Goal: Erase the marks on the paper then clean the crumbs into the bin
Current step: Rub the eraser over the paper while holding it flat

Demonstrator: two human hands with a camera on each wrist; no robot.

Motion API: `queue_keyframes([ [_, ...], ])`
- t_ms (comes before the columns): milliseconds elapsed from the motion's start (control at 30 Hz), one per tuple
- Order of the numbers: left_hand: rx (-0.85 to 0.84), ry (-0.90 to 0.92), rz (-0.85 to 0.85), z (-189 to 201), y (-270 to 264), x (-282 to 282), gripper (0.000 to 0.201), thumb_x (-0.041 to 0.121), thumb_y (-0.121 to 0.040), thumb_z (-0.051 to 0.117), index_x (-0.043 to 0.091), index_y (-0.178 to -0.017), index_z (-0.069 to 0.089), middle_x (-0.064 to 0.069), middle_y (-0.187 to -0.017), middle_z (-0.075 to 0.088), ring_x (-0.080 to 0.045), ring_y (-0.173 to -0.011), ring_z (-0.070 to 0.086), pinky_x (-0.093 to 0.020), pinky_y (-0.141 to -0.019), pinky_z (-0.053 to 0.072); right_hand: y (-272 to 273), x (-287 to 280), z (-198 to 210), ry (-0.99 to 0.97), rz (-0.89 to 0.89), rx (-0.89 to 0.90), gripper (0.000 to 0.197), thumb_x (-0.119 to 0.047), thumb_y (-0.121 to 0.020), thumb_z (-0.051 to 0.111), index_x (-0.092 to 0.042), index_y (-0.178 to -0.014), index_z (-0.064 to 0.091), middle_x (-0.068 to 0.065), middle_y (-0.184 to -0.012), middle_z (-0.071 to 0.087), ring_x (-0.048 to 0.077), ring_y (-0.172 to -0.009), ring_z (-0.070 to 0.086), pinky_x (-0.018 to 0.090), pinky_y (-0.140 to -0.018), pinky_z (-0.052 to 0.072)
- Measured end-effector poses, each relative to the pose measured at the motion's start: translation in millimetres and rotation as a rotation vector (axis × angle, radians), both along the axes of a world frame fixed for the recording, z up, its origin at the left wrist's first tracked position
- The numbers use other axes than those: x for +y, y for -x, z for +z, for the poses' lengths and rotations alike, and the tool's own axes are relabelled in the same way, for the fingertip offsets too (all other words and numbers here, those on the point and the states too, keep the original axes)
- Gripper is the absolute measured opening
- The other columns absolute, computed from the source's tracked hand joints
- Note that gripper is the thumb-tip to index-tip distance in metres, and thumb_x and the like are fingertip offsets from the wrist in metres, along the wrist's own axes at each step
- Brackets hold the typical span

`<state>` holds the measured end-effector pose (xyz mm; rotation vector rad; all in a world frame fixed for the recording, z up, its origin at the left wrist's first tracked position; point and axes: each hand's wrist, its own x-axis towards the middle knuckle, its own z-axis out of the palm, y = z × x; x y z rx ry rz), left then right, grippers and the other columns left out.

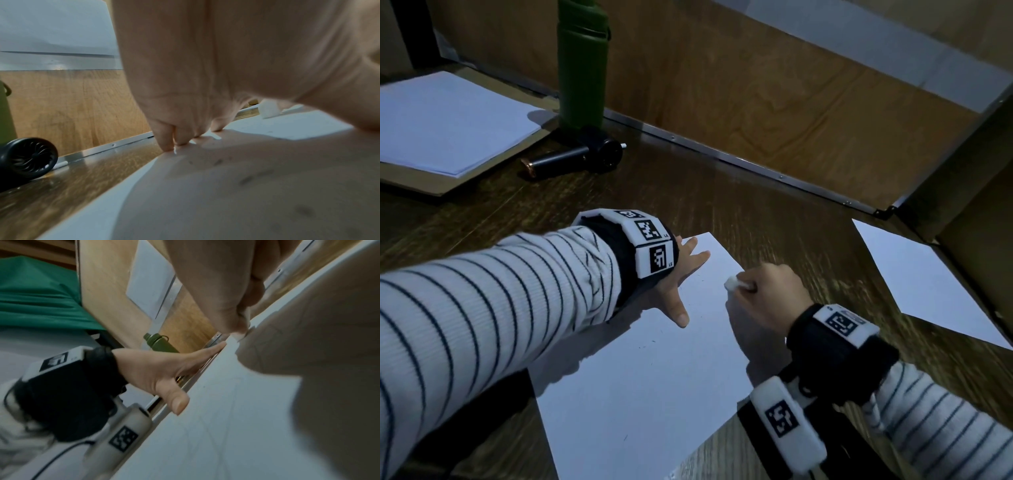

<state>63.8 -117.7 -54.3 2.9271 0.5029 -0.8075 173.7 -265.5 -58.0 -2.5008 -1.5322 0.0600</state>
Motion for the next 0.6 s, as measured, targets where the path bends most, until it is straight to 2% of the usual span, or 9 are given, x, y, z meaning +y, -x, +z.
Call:
queue_keyframes([
  [67,0.004,-0.002,-0.001,0,-1,0,0.128,0.073,-0.063,0.063,0.024,-0.147,-0.019,-0.007,-0.157,-0.020,-0.028,-0.146,-0.012,-0.054,-0.114,0.005,9,1,1,-0.011,0.048,-0.007,0.046,-0.026,-0.083,0.051,-0.016,-0.043,0.030,0.004,-0.050,0.031,0.029,-0.063,0.034,0.029,-0.055,0.032],
  [100,0.010,-0.004,0.001,0,-1,-1,0.127,0.072,-0.064,0.063,0.024,-0.147,-0.020,-0.007,-0.157,-0.020,-0.028,-0.146,-0.012,-0.054,-0.114,0.005,18,-1,1,-0.006,0.117,0.013,0.043,-0.028,-0.083,0.050,-0.018,-0.044,0.035,0.004,-0.050,0.033,0.028,-0.061,0.035,0.030,-0.056,0.035],
  [167,0.022,-0.012,0.007,1,-2,-2,0.126,0.072,-0.065,0.063,0.024,-0.147,-0.021,-0.007,-0.156,-0.022,-0.029,-0.146,-0.013,-0.054,-0.115,0.005,37,-5,-1,0.020,0.253,0.046,0.038,-0.031,-0.087,0.049,-0.013,-0.054,0.050,0.002,-0.052,0.041,0.023,-0.057,0.039,0.031,-0.059,0.039],
  [200,0.026,-0.014,0.009,2,-2,-3,0.126,0.072,-0.065,0.062,0.024,-0.147,-0.021,-0.007,-0.156,-0.022,-0.029,-0.146,-0.013,-0.054,-0.115,0.005,41,-6,-2,0.036,0.280,0.044,0.040,-0.031,-0.089,0.049,-0.015,-0.053,0.044,0.001,-0.051,0.040,0.020,-0.054,0.038,0.030,-0.057,0.037],
  [300,0.013,0.010,0.009,1,-1,-1,0.130,0.073,-0.062,0.065,0.024,-0.147,-0.020,-0.007,-0.157,-0.021,-0.028,-0.146,-0.013,-0.054,-0.115,0.005,22,-2,0,0.038,0.126,0.001,0.045,-0.026,-0.085,0.050,-0.016,-0.046,0.030,0.003,-0.049,0.031,0.024,-0.055,0.033,0.030,-0.051,0.027],
  [367,0.003,0.023,0.005,-2,0,1,0.138,0.079,-0.050,0.062,0.026,-0.147,-0.020,-0.006,-0.157,-0.021,-0.028,-0.146,-0.013,-0.055,-0.114,0.004,4,2,5,0.017,-0.024,0.008,0.044,-0.022,-0.082,0.050,-0.013,-0.045,0.028,0.003,-0.050,0.029,0.028,-0.061,0.034,0.030,-0.049,0.024],
  [433,0.000,0.019,0.006,-2,0,1,0.137,0.080,-0.049,0.061,0.027,-0.147,-0.020,-0.005,-0.157,-0.021,-0.028,-0.145,-0.014,-0.056,-0.114,0.004,-1,5,5,0.009,-0.055,0.011,0.046,-0.020,-0.083,0.050,-0.013,-0.045,0.026,0.002,-0.050,0.028,0.028,-0.062,0.033,0.029,-0.047,0.024],
  [533,0.011,0.014,0.003,1,-1,-1,0.128,0.072,-0.064,0.065,0.025,-0.147,-0.021,-0.006,-0.156,-0.022,-0.028,-0.145,-0.015,-0.055,-0.114,0.003,23,-1,4,0.006,0.100,0.022,0.041,-0.029,-0.082,0.048,-0.012,-0.048,0.033,0.005,-0.049,0.033,0.025,-0.056,0.034,0.030,-0.051,0.032],
  [600,0.026,0.002,0.010,3,-1,-2,0.125,0.070,-0.066,0.063,0.026,-0.147,-0.022,-0.005,-0.156,-0.024,-0.028,-0.145,-0.015,-0.054,-0.115,0.003,40,-7,0,0.032,0.241,0.054,0.039,-0.033,-0.086,0.048,-0.016,-0.051,0.045,0.003,-0.051,0.042,0.020,-0.055,0.038,0.030,-0.058,0.036],
])
